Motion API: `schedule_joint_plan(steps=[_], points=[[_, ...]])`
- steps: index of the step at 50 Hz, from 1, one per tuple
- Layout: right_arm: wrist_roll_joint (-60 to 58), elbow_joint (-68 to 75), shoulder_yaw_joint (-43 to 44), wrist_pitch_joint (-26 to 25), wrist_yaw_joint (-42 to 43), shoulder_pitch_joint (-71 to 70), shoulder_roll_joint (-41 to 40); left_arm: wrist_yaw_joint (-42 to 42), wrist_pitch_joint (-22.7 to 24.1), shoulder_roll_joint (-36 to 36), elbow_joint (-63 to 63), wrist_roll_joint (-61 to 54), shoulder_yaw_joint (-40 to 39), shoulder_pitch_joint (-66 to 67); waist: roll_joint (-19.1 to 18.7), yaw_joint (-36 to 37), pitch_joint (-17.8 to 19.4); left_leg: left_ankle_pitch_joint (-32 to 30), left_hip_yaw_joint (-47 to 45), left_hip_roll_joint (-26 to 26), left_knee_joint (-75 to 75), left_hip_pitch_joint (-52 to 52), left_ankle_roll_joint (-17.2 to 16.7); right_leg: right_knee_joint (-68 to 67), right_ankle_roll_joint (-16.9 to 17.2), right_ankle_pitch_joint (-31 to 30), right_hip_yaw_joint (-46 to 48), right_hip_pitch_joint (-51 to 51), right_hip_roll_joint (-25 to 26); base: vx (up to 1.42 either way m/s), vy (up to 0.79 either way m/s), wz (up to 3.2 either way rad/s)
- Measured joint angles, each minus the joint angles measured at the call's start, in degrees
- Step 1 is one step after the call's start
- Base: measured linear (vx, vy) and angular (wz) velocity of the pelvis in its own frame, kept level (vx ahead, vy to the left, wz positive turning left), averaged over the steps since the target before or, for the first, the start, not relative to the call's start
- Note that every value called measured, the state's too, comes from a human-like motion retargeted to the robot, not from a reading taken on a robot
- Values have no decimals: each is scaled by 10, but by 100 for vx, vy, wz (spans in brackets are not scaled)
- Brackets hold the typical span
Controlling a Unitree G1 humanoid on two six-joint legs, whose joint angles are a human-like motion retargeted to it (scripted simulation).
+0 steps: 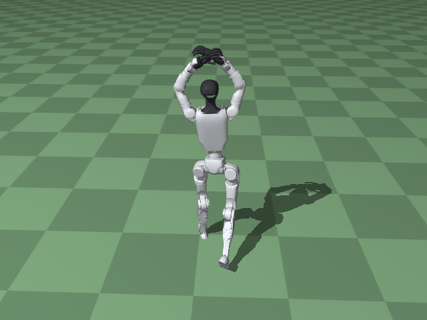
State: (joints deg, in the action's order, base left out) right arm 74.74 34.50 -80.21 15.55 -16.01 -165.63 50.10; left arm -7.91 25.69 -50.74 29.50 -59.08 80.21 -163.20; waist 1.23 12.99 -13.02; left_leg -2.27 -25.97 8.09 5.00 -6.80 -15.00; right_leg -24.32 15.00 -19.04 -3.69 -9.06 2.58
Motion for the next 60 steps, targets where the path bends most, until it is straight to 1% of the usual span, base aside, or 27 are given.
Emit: schedule_joint_plan(steps=[2,3,4,5,7,8,10,12,13,15,17,20,22,24,27,30,32,35,37,42,45,48,51,54,56,58,60], points=[[-2,-3,0,1,3,4,-1,3,-1,0,0,8,0,2,-10,1,3,14,1,9,0,19,0,-81,0,-43,24,46,0,43,23,-7],[0,-6,0,2,2,5,0,4,-1,-1,-2,10,0,3,-13,0,4,21,-1,9,0,26,0,-126,0,-48,38,74,-8,41,32,-8],[4,-8,0,1,1,7,2,5,-3,-2,-4,9,0,5,-13,-2,5,30,-2,3,0,34,0,-166,0,-35,51,100,-24,42,39,0],[9,-10,0,0,-1,8,4,6,-4,-2,-7,6,0,7,-13,-6,6,40,-2,-6,0,43,0,-203,0,-13,63,124,-43,43,43,20],[15,-12,0,-5,-6,12,9,6,-7,-1,-10,-2,0,14,-11,-22,11,56,6,-27,-2,59,0,-244,-17,69,97,157,-84,40,37,48],[15,-12,0,-8,-9,14,12,5,-8,0,-11,-6,0,18,-10,-32,13,62,13,-33,-5,63,0,-250,-31,111,119,172,-98,34,25,70],[14,-10,0,-13,-13,18,17,3,-11,3,-11,-8,0,26,-10,-53,14,73,30,-43,-12,69,0,-227,-45,175,152,193,-110,32,18,82],[17,-8,0,-17,-17,25,21,2,-11,7,-9,-6,0,32,-9,-78,13,83,51,-50,-17,75,0,-157,-44,209,170,204,-104,32,11,95],[22,-8,0,-19,-19,29,24,3,-11,9,-9,-3,0,35,-8,-90,13,88,62,-53,-18,78,0,-110,-41,216,177,205,-99,32,7,100],[35,-8,0,-20,-23,36,28,6,-8,13,-8,2,0,37,-4,-112,16,97,82,-64,-20,87,0,-4,-27,212,183,205,-90,31,5,96],[49,-8,0,-20,-26,38,31,9,-3,18,-7,11,0,36,8,-130,23,105,99,-82,-21,99,0,102,-4,180,178,206,-88,26,-1,80],[55,-7,0,-16,-28,34,35,11,6,24,-4,31,0,29,28,-140,40,106,111,-98,-20,109,0,231,0,90,157,236,-60,15,-22,44],[48,-7,0,-12,-25,29,37,12,11,28,-1,46,0,25,34,-140,58,110,119,-101,-24,123,0,278,0,35,143,257,-37,16,-29,33],[39,-5,0,-8,-21,23,37,12,14,32,3,55,0,22,33,-139,73,117,125,-100,-31,137,0,293,0,13,136,285,-18,20,-22,25],[28,-2,0,-3,-13,18,37,13,14,35,7,60,0,18,29,-136,89,127,128,-100,-38,155,0,293,0,23,146,324,-9,24,-4,9],[18,-5,0,-1,-5,19,35,16,13,34,11,56,0,17,20,-145,101,138,138,-103,-46,170,0,293,0,29,189,341,-24,27,9,31],[14,-7,0,-2,-3,23,34,15,13,32,11,52,0,20,17,-150,102,141,143,-109,-46,178,0,293,0,19,217,347,-36,30,10,25],[12,-2,0,-6,-3,21,34,10,11,33,10,50,0,21,25,-140,90,145,136,-123,-41,179,0,293,0,1,232,361,-48,33,5,17],[4,-6,0,-16,-9,32,36,9,11,31,9,41,0,32,12,-159,83,147,166,-117,-40,192,0,293,0,12,264,337,-61,37,-1,92],[21,-4,0,-15,-9,19,35,5,10,29,8,48,0,16,29,-125,39,155,159,-131,-33,188,0,293,0,35,254,314,-63,44,-6,16],[48,-11,0,-10,-15,14,37,13,10,32,12,67,0,2,28,-119,32,161,176,-123,-50,206,0,293,0,32,282,270,-58,44,-18,40],[64,-11,1,-3,-16,4,36,16,10,35,12,80,0,-12,32,-98,16,151,174,-111,-66,215,0,293,0,25,280,257,-44,49,-23,-20],[79,-10,1,0,-16,0,35,22,6,39,13,80,0,-20,32,-85,-4,130,174,-94,-88,226,0,293,0,46,259,233,-30,61,-16,-31],[92,-5,1,-2,-14,0,34,29,-1,43,15,71,0,-21,33,-77,-16,95,178,-81,-123,236,0,287,0,75,233,200,-22,62,-14,-43],[99,-1,2,-4,-11,1,32,36,-5,45,17,62,0,-19,37,-72,-16,64,180,-74,-168,235,0,268,0,101,215,179,-22,60,-19,-56],[106,2,2,-9,-9,1,30,42,-10,46,15,51,0,-17,43,-67,-10,38,183,-65,-243,220,1,247,0,129,195,156,-24,56,-20,-63],[115,4,3,-14,-11,0,27,47,-14,44,12,42,0,-15,49,-61,0,30,176,-64,-351,181,22,230,0,150,175,138,-34,44,-8,-60]])
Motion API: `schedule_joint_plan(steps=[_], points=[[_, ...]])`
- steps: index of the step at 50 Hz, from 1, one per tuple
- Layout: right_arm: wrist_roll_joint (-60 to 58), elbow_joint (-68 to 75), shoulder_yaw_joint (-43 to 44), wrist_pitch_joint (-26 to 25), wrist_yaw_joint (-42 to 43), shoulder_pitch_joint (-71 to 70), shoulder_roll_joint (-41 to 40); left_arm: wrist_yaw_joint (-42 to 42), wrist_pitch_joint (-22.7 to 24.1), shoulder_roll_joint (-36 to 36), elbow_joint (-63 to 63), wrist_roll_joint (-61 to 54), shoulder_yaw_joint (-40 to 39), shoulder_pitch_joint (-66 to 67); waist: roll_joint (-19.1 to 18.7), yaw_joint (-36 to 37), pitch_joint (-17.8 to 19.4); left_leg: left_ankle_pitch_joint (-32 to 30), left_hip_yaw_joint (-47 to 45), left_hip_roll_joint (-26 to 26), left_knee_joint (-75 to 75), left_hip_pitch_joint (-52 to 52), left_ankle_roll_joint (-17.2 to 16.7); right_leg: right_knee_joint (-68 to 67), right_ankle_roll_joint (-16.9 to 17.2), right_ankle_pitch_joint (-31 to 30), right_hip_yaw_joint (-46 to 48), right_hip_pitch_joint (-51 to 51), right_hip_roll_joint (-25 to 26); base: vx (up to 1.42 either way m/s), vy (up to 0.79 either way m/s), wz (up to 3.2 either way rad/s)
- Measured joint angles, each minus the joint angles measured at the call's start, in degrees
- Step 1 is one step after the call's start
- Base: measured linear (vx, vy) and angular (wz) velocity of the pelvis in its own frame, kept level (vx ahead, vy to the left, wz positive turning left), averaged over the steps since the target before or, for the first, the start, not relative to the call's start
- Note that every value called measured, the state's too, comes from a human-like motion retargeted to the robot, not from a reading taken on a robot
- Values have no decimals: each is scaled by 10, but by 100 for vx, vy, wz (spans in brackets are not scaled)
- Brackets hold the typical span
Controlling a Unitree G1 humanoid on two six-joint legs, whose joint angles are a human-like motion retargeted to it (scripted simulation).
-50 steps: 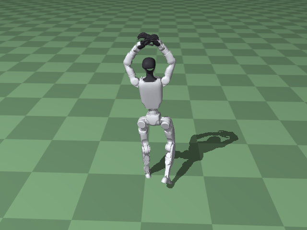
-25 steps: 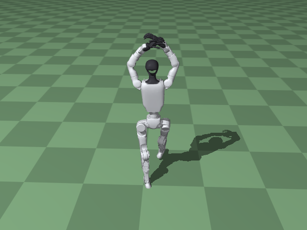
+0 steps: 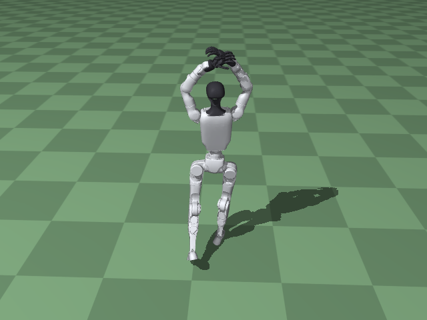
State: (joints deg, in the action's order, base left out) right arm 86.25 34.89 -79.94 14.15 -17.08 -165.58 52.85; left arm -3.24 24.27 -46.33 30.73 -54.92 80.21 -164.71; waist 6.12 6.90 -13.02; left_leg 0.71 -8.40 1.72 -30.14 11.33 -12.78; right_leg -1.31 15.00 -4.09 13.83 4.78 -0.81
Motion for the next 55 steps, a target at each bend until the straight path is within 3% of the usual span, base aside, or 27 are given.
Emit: schedule_joint_plan(steps=[5,10,15,18,28,35,43,48,55], points=[[19,1,0,-11,-8,9,-5,-5,-10,-10,-9,-14,0,6,-2,18,12,78,-62,50,-194,-119,51,-24,0,30,-39,-18,4,31,-10,-62],[6,4,-1,-5,-2,23,-17,-9,-9,-22,-9,-14,0,19,-7,54,17,133,-138,82,-99,-174,44,-30,0,47,-84,-32,20,25,-14,-96],[-35,3,-3,18,13,23,-26,-14,4,-31,-9,-13,0,23,-26,85,35,37,-143,65,199,-171,-11,-26,0,61,-131,-62,39,23,-3,-99],[-50,4,-3,28,15,20,-26,-27,9,-31,-7,-5,0,20,-51,86,45,-42,-125,61,338,-188,-22,-21,0,66,-143,-84,55,18,18,-45],[-59,7,-3,35,11,21,-29,-40,14,-33,-3,8,0,17,-68,92,62,-89,-186,66,351,-346,-22,-22,0,87,-158,-128,45,25,14,-13],[-39,6,-2,35,8,37,-29,-41,4,-33,-6,8,0,22,-61,125,53,-93,-174,58,351,-340,-22,-36,0,113,-191,-161,24,41,12,-43],[-25,9,-1,26,2,27,-24,-35,-1,-22,-3,7,0,9,-56,122,21,-78,-225,42,351,-261,-22,-51,0,134,-211,-184,24,47,13,-20],[-34,5,-3,20,-4,27,-17,-48,-3,-19,1,8,0,7,-40,101,-2,-69,-215,20,351,-239,-22,-70,0,94,-209,-194,23,52,18,18],[-110,9,-3,21,16,25,-24,-38,3,-19,18,2,0,14,-22,71,-10,-22,-178,2,351,-168,-22,-146,0,-61,-202,-202,23,57,17,33]])
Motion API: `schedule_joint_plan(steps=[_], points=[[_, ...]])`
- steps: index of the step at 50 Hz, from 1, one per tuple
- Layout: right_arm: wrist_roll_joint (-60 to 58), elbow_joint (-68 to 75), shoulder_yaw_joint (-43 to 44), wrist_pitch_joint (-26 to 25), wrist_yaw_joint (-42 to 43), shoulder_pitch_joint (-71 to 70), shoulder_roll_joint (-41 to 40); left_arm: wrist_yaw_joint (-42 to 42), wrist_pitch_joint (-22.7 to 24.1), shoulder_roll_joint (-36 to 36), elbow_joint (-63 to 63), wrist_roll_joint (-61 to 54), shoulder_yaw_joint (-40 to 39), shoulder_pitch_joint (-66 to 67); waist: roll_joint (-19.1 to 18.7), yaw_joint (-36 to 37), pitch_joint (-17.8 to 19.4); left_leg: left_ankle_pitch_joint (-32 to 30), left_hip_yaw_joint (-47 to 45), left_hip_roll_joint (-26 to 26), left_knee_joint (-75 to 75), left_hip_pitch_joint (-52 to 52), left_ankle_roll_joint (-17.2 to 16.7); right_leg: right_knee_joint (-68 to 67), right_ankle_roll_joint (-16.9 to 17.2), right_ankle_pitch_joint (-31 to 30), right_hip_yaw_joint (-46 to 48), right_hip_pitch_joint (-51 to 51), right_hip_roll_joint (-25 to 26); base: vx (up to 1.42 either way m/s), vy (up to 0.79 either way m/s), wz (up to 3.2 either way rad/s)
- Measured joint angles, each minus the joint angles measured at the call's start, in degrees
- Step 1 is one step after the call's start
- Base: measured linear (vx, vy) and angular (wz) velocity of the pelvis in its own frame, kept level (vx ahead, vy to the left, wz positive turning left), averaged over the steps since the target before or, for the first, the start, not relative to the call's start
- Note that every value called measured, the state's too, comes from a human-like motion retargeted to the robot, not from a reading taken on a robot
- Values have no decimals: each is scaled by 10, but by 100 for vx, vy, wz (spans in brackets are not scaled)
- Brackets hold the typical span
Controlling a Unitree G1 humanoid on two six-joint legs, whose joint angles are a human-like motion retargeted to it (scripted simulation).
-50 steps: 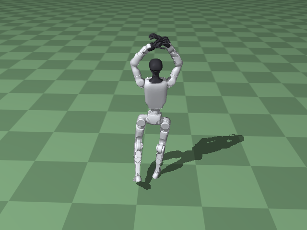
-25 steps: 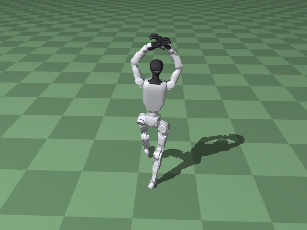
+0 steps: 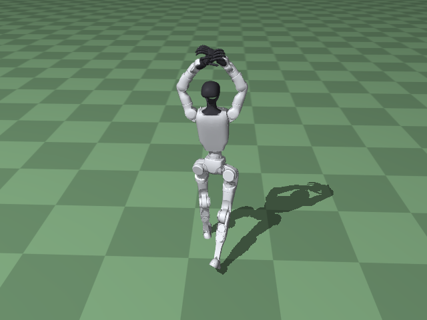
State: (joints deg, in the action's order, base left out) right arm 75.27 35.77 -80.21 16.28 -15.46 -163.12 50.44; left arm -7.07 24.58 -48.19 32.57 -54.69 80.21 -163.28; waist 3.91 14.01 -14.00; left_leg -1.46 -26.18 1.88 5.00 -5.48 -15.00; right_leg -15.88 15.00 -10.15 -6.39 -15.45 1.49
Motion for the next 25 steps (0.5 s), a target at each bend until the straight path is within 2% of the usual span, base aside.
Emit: schedule_joint_plan(steps=[3,5,7,9,12,15,18,21,23,25], points=[[-17,-3,0,2,13,-7,-7,9,3,-1,4,2,0,-5,-12,-9,14,18,12,18,0,41,0,-99,0,-66,-1,31,26,51,6,16],[-15,-7,0,2,17,-10,-10,14,3,-3,2,-3,0,-7,-20,-16,21,31,17,29,-2,60,0,-191,0,-81,10,79,36,43,11,5],[-11,-9,0,-2,17,-12,-9,13,0,-4,1,-17,0,-5,-24,-26,24,49,19,27,-12,71,0,-275,0,-53,28,136,19,39,30,3],[-15,-9,0,-7,18,-12,-8,8,-6,-5,3,-37,0,1,-24,-40,27,71,23,9,-25,81,2,-334,-6,6,47,187,-24,38,43,23],[-35,-3,0,-12,20,-10,-7,0,-12,0,12,-53,0,9,-24,-67,33,94,39,-4,-40,94,5,-348,-50,91,107,242,-75,33,22,52],[-46,5,0,-10,25,-9,-6,-2,-11,9,24,-51,0,9,-27,-98,43,109,66,-9,-49,105,10,-269,-65,139,156,271,-88,28,9,85],[-29,7,1,-7,27,-5,-4,6,-7,17,30,-44,0,3,-20,-125,59,122,97,-25,-54,119,14,-125,-45,134,187,280,-93,27,5,98],[-8,8,2,-7,24,-2,0,11,1,22,30,-38,0,0,-3,-143,81,132,122,-42,-55,140,5,37,-6,75,196,281,-88,27,-7,83],[-76,8,0,9,43,2,6,10,7,24,27,-19,0,8,9,-151,94,134,130,-45,-52,152,0,134,0,10,188,293,-63,18,-33,42],[-13,-5,2,-9,31,7,7,12,8,24,29,15,0,-1,11,-139,116,138,140,-46,-54,164,0,200,0,-49,172,313,-34,17,-35,42]])
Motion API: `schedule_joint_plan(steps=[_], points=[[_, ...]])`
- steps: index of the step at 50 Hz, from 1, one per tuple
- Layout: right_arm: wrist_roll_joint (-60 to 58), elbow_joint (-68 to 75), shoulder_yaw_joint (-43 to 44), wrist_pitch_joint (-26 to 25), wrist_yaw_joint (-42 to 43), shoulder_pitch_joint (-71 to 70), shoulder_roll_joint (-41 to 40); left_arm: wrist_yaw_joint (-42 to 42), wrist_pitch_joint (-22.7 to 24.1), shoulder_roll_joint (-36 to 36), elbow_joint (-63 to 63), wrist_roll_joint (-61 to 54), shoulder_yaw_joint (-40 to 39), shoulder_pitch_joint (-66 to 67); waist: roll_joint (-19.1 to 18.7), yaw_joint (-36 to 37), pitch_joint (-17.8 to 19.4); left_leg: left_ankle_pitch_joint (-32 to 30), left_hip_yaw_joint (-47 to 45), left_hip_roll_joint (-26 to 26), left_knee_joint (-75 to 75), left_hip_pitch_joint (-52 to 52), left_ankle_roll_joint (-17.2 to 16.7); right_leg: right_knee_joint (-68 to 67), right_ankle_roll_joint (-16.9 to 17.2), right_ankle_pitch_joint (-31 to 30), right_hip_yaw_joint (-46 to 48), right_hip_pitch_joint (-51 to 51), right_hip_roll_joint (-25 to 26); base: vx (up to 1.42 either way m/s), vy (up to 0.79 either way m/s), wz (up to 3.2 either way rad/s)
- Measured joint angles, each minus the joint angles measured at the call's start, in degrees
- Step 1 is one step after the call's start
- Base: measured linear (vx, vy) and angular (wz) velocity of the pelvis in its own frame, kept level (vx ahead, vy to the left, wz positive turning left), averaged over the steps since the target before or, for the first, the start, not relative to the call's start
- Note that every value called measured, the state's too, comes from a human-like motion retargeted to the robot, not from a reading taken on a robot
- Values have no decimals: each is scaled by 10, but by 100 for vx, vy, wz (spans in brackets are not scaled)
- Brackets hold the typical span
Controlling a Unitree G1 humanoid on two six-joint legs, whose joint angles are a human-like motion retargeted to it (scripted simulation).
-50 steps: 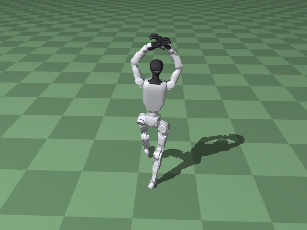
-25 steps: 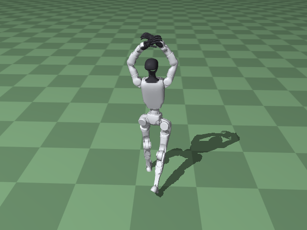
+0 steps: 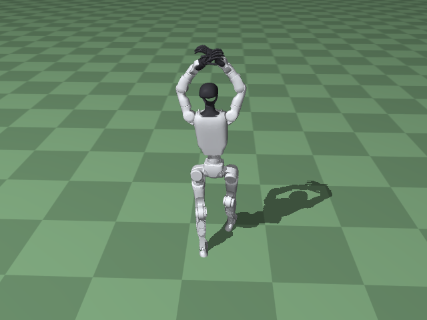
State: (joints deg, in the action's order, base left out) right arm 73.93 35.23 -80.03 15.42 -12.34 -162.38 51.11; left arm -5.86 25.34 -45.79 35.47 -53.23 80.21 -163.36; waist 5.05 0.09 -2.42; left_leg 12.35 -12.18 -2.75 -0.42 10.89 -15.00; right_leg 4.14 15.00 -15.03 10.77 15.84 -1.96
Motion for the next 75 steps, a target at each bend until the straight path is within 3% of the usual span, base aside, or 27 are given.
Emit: schedule_joint_plan(steps=[4,8,13,15,20,28,33,35,40,45,48,53,57,63,75], points=[[13,3,-1,-5,-14,-7,7,-7,4,5,-4,6,0,2,-8,5,19,11,18,8,-1,23,0,9,0,-3,-19,62,32,27,-19,37],[13,6,-1,-3,-19,-9,6,-9,2,5,-3,9,0,1,-14,1,23,19,28,4,2,38,0,9,0,-2,24,92,16,33,4,17],[12,13,-1,-6,-19,-14,3,-13,-5,7,-1,2,0,3,-5,11,0,30,20,-7,9,45,0,8,0,-18,50,94,1,42,2,7],[9,6,0,-17,-19,-11,2,-8,-17,10,3,-8,0,6,-16,-19,-5,36,55,3,1,54,0,9,0,-7,73,53,-12,51,-6,114],[34,1,0,-15,-26,-21,4,-23,-8,4,-7,-44,0,-4,-11,-5,-33,34,60,9,-16,60,0,9,0,-30,79,2,2,52,-18,39],[99,4,5,-16,-38,-32,8,-9,-21,11,-8,-18,0,-30,-15,35,-83,-52,60,54,-107,65,0,6,0,37,47,-63,45,62,-22,-26],[104,7,2,-24,-39,-57,12,2,-32,16,-14,-54,0,-40,6,34,-89,-118,58,74,-294,7,11,-30,0,101,13,-113,39,61,-17,-33],[105,7,1,-28,-41,-66,14,7,-34,15,-19,-61,0,-43,11,33,-91,-104,39,85,-398,-45,37,-42,0,120,3,-125,32,48,-4,-24],[115,9,0,-32,-47,-70,12,5,-39,12,-22,-61,0,-51,14,49,-99,3,-30,126,-517,-151,85,-58,0,146,-26,-141,38,38,-9,-48],[107,11,-1,-24,-47,-67,7,15,-32,12,-20,-56,0,-49,13,81,-100,43,-53,117,-395,-219,74,-70,0,162,-64,-152,46,31,-7,-74],[96,7,-2,-16,-43,-61,7,18,-28,9,-22,-60,0,-42,10,94,-93,4,-66,103,-225,-225,57,-77,0,175,-83,-164,47,29,0,-62],[90,1,-2,-4,-40,-50,15,0,-28,8,-22,-54,0,-36,-18,110,-71,-136,-69,105,42,-220,5,-84,0,193,-108,-203,69,28,10,-53],[90,3,-2,-3,-48,-46,16,-24,-27,9,-17,-55,0,-38,-31,105,-57,-196,-73,97,54,-300,0,-83,0,198,-108,-224,64,21,28,-7],[81,4,-2,3,-48,-40,15,-24,-23,8,-16,-47,0,-30,-27,104,-67,-210,-120,113,54,-368,0,-86,0,202,-114,-233,50,31,14,-23],[82,-4,-2,11,-48,-31,21,-28,-22,2,-26,-47,0,-33,-23,120,-104,-207,-171,118,54,-271,0,-115,0,208,-150,-272,7,46,24,-36]])
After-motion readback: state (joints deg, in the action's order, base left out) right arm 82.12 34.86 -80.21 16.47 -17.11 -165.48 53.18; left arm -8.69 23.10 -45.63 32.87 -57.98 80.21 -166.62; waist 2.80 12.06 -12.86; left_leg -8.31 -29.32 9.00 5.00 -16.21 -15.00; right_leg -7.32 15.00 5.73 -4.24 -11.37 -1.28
